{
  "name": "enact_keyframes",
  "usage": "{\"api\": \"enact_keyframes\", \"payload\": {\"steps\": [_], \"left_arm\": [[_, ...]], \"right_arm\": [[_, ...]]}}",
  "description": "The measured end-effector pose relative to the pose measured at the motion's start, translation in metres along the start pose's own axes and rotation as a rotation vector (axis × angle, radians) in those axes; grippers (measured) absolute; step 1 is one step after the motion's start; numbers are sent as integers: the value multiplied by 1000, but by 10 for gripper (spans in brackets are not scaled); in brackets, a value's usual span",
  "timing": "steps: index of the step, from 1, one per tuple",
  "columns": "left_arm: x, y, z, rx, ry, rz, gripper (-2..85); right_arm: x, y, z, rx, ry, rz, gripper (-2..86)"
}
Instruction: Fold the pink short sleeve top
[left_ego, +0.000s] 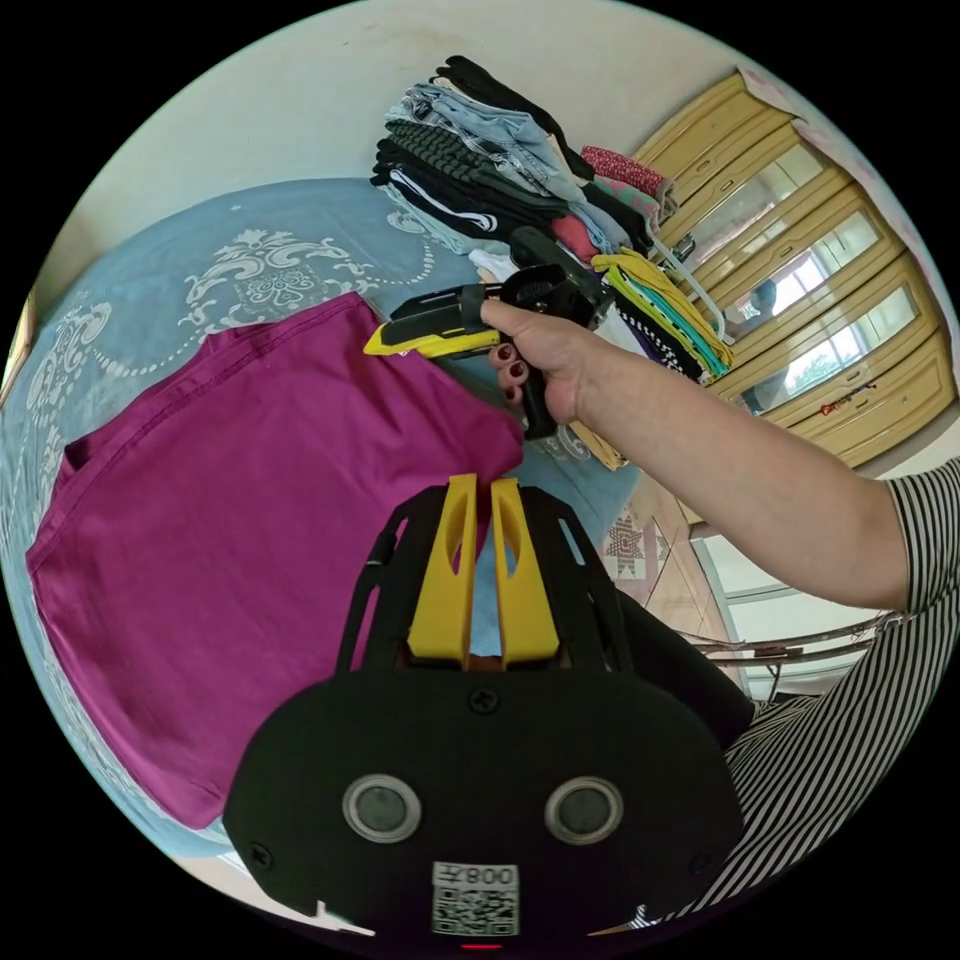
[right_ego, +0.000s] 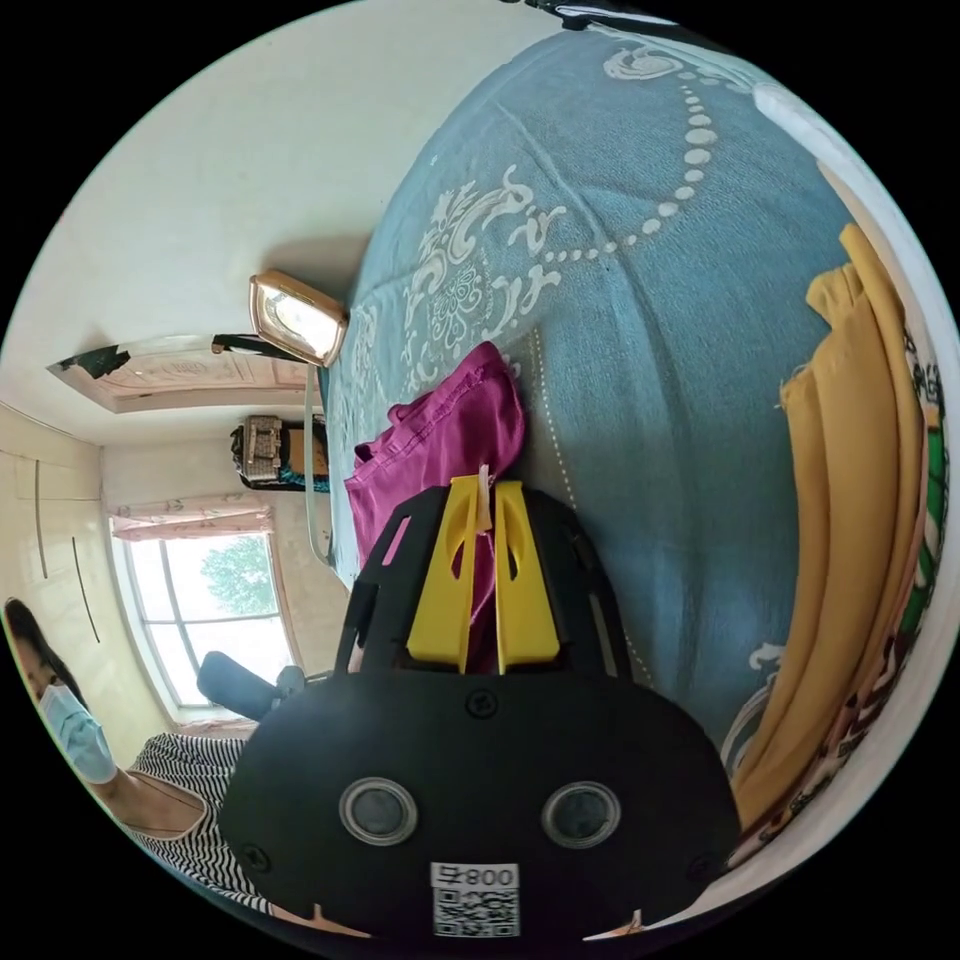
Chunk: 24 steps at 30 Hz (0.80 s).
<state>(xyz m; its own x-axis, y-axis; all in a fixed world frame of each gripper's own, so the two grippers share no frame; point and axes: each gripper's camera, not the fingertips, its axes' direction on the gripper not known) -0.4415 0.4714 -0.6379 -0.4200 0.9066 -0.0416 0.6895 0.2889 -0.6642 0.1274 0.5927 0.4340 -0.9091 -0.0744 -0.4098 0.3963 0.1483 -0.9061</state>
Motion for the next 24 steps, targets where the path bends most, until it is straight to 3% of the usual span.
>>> {"api": "enact_keyframes", "payload": {"steps": [12,24], "left_arm": [[-68,79,-13,28,20,-20,22],[-180,223,-83,205,82,-150,24]], "right_arm": [[-67,-50,3,19,-72,2,14],[-221,-82,2,69,-267,-134,13]]}}
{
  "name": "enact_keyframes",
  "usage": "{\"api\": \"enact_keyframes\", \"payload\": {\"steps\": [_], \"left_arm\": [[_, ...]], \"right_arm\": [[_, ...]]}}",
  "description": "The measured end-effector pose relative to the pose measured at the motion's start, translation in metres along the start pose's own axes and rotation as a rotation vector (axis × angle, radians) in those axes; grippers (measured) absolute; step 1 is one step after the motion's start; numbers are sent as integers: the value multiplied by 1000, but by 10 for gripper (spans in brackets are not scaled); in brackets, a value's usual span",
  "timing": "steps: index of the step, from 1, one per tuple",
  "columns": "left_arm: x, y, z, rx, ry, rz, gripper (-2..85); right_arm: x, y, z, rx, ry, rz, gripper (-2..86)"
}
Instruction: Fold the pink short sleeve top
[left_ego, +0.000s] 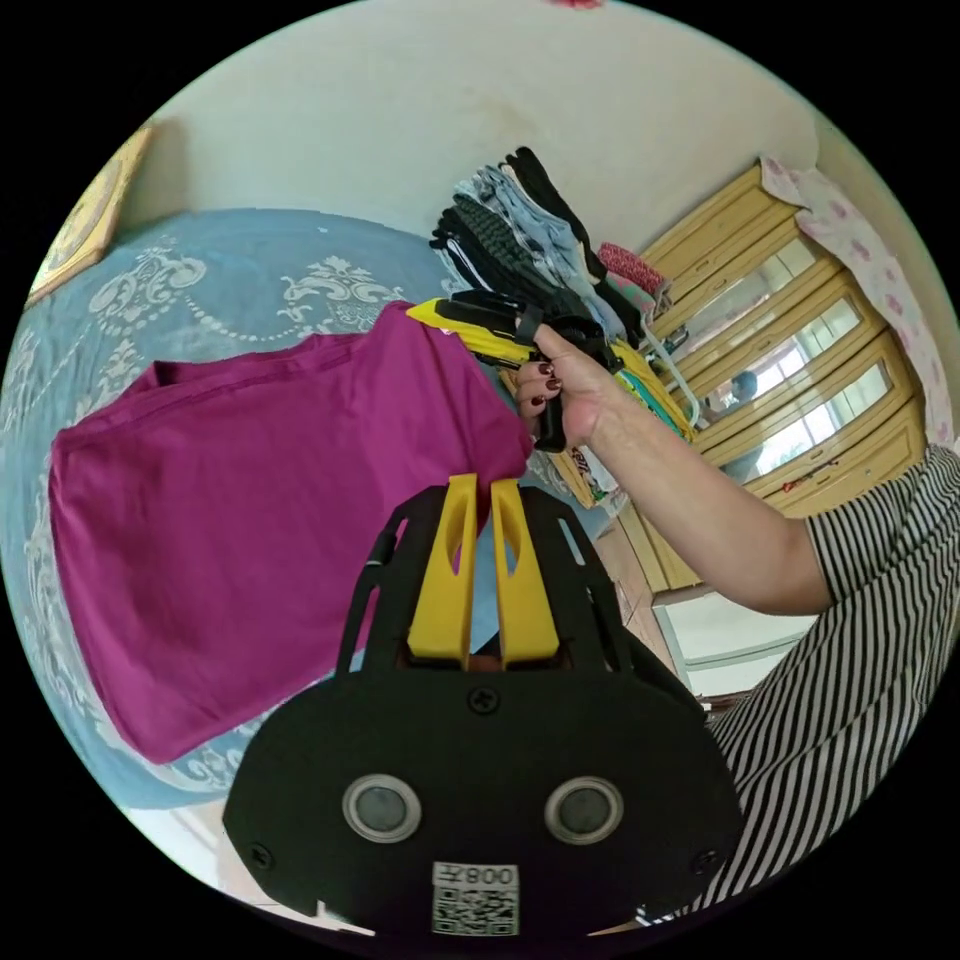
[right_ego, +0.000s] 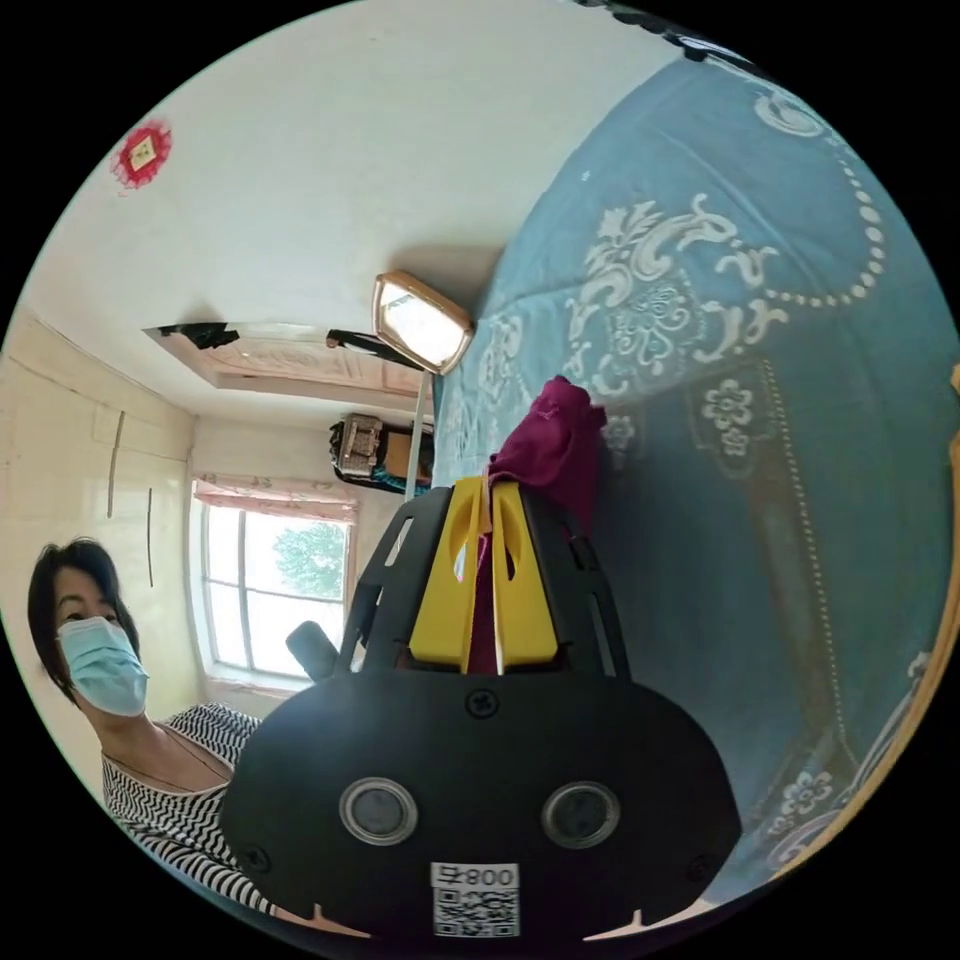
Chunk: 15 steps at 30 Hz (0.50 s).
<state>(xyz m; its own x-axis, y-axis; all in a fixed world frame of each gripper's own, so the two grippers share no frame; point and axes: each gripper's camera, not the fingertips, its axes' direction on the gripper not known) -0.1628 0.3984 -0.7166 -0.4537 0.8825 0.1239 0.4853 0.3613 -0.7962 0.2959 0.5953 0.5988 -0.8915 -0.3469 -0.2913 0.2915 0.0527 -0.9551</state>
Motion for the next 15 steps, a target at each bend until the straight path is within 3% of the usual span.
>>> {"api": "enact_keyframes", "payload": {"steps": [15], "left_arm": [[-216,211,-133,206,-12,-367,23]], "right_arm": [[-195,-69,191,-208,23,-146,13]]}}
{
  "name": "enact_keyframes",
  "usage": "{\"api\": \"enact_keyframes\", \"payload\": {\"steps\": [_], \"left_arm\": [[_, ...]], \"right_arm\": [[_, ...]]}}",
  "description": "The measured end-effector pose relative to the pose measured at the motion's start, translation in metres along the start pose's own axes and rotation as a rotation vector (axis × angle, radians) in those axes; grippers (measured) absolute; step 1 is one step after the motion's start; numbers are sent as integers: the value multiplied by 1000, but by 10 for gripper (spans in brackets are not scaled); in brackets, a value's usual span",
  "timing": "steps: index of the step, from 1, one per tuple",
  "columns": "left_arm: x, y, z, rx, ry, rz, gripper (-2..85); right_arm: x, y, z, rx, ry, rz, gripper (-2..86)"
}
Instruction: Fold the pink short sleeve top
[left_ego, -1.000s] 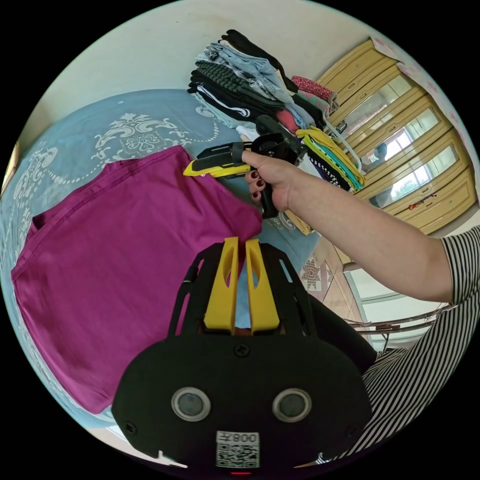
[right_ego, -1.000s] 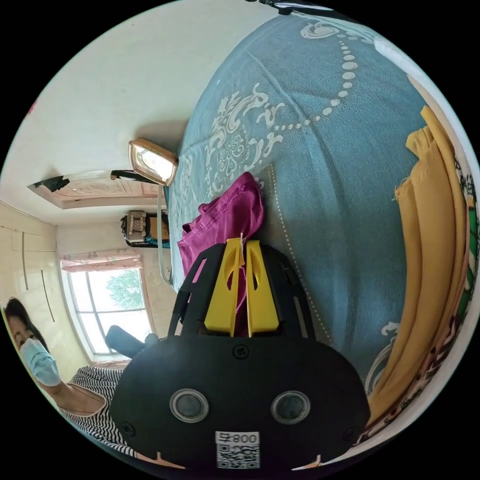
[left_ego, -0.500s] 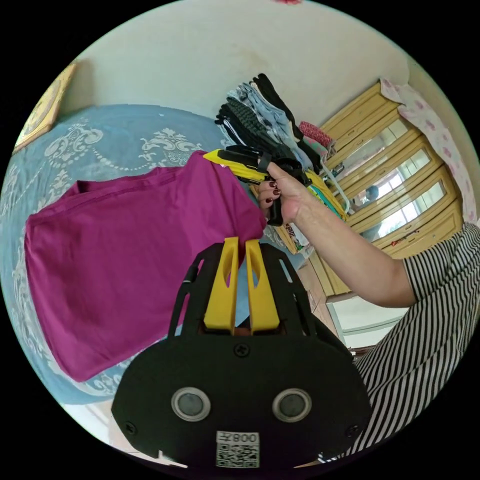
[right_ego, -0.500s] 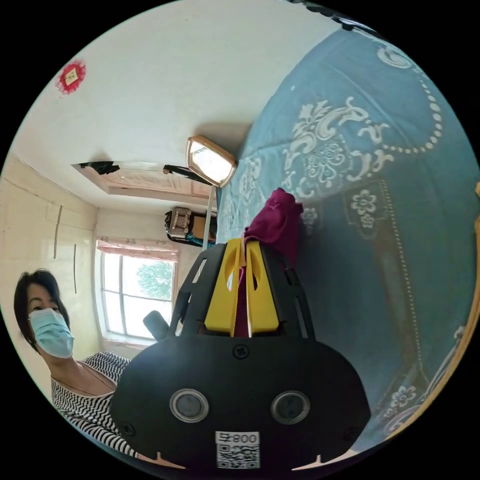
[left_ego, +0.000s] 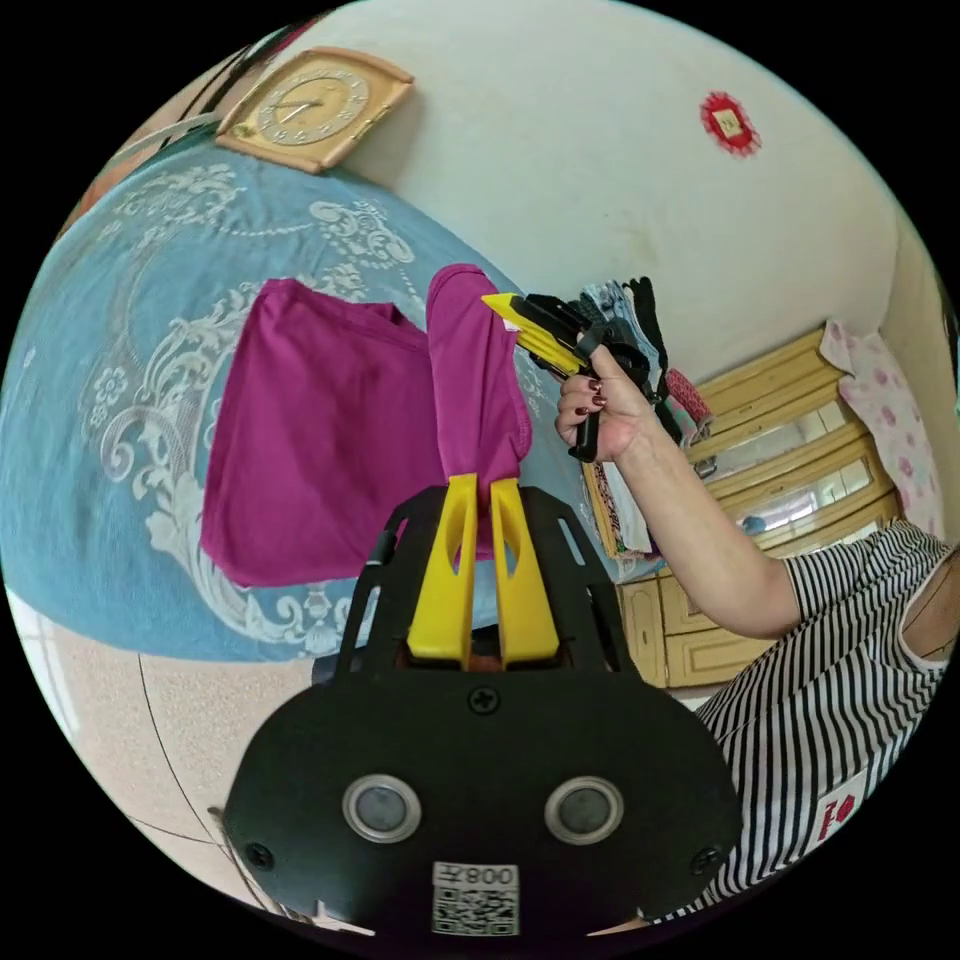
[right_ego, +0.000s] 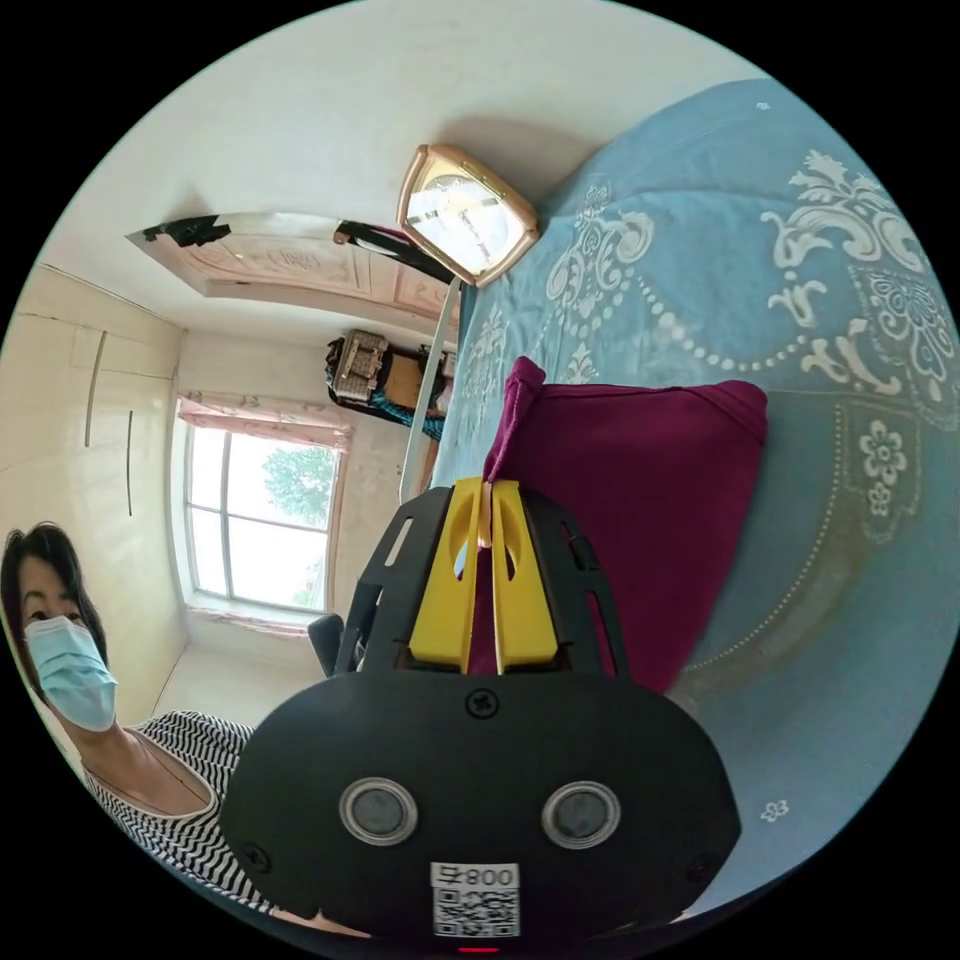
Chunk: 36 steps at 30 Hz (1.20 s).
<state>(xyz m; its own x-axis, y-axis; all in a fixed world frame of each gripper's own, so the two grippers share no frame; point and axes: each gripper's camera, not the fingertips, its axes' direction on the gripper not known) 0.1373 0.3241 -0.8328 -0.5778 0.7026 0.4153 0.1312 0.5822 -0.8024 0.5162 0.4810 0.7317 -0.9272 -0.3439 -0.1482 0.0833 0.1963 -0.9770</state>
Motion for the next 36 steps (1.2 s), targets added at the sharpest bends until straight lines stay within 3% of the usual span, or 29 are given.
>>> {"api": "enact_keyframes", "payload": {"steps": [19,36], "left_arm": [[-284,120,-98,125,70,-339,17],[-419,194,-129,189,166,-490,16]], "right_arm": [[-143,-104,149,-182,133,-2,15],[-241,-135,203,-301,182,-67,21]]}}
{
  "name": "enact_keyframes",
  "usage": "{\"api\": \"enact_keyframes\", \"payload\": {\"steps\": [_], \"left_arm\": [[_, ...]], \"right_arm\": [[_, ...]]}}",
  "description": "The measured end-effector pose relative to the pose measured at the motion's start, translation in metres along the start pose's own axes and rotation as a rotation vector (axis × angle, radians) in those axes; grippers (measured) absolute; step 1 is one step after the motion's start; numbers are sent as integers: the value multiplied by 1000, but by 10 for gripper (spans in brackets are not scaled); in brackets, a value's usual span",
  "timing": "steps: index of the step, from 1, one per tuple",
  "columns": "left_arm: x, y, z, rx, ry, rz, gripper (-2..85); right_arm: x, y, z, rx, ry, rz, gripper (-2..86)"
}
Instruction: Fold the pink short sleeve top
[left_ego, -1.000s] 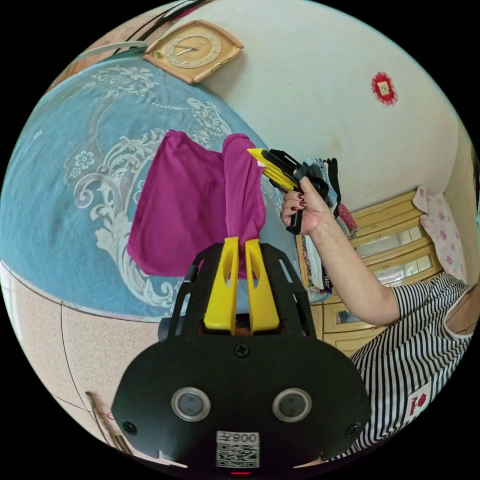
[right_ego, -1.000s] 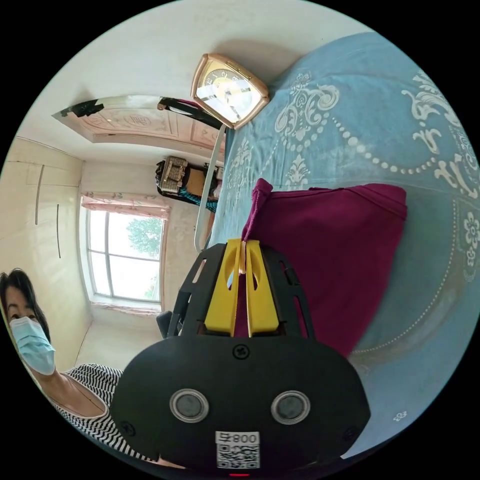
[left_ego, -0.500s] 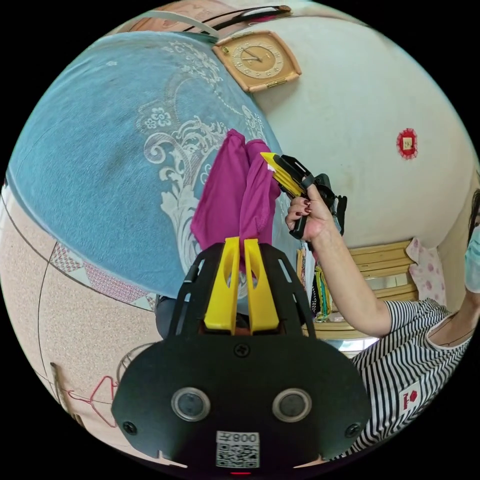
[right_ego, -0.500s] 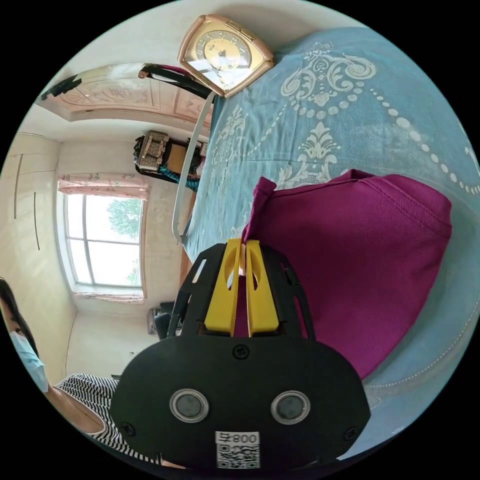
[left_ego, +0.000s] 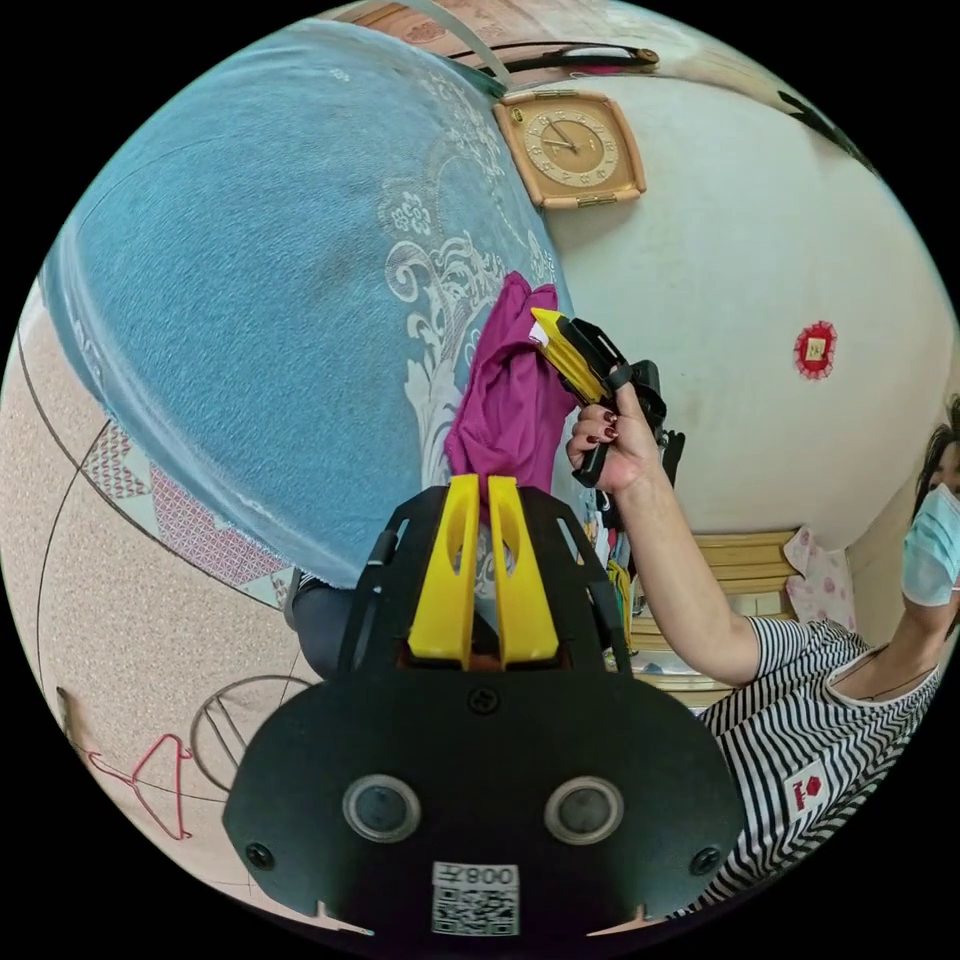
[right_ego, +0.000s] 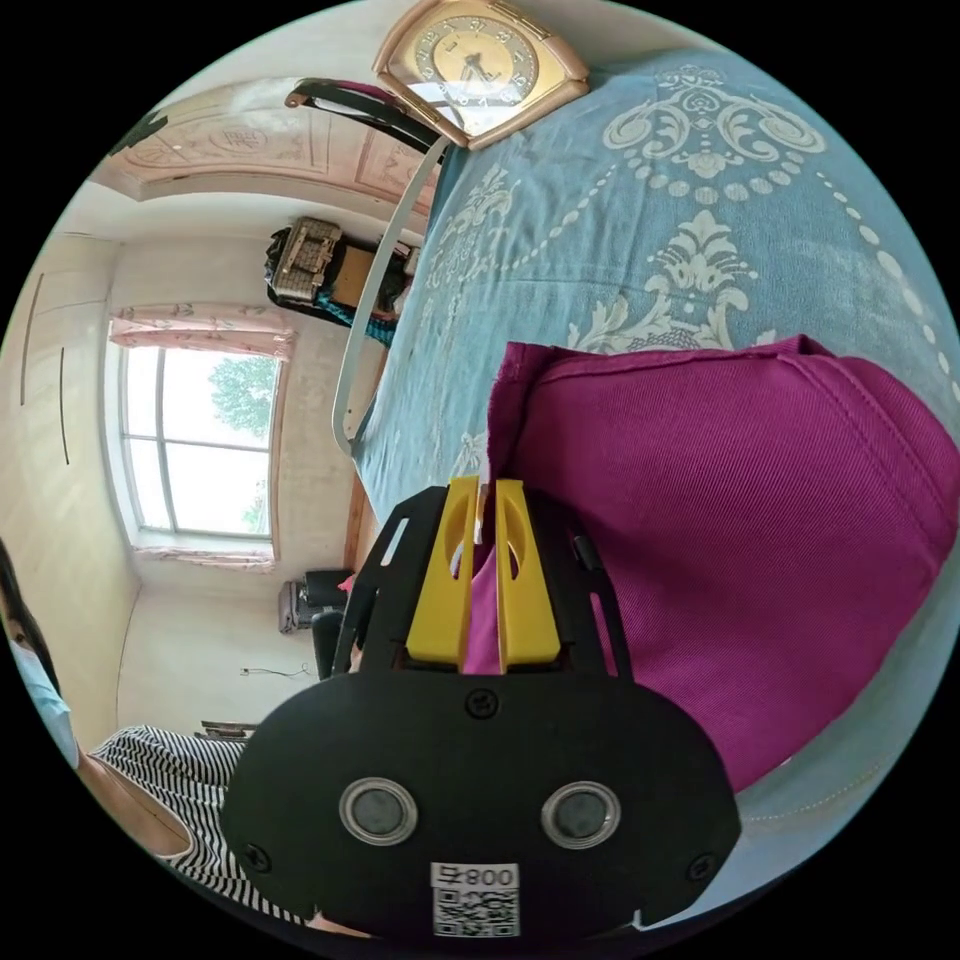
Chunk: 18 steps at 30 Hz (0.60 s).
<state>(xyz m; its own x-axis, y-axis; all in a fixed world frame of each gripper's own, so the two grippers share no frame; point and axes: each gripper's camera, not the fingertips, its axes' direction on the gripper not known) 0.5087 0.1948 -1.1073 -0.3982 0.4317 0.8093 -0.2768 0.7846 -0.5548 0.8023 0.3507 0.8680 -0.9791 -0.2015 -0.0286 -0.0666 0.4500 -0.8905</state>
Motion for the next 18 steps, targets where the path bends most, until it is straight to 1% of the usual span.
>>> {"api": "enact_keyframes", "payload": {"steps": [7,12,14,16,18], "left_arm": [[-26,7,-18,26,21,-30,7],[-14,11,-22,27,-14,51,3],[-5,10,-20,15,-41,100,2],[6,8,-12,-7,-90,156,2],[12,8,-4,-28,-138,184,1]], "right_arm": [[-49,11,-38,60,-21,-94,17],[-72,14,-34,18,150,-119,6],[-85,17,-20,-28,289,-156,3],[-95,22,-5,-68,364,-204,2],[-107,30,-2,-48,403,-241,2]]}}
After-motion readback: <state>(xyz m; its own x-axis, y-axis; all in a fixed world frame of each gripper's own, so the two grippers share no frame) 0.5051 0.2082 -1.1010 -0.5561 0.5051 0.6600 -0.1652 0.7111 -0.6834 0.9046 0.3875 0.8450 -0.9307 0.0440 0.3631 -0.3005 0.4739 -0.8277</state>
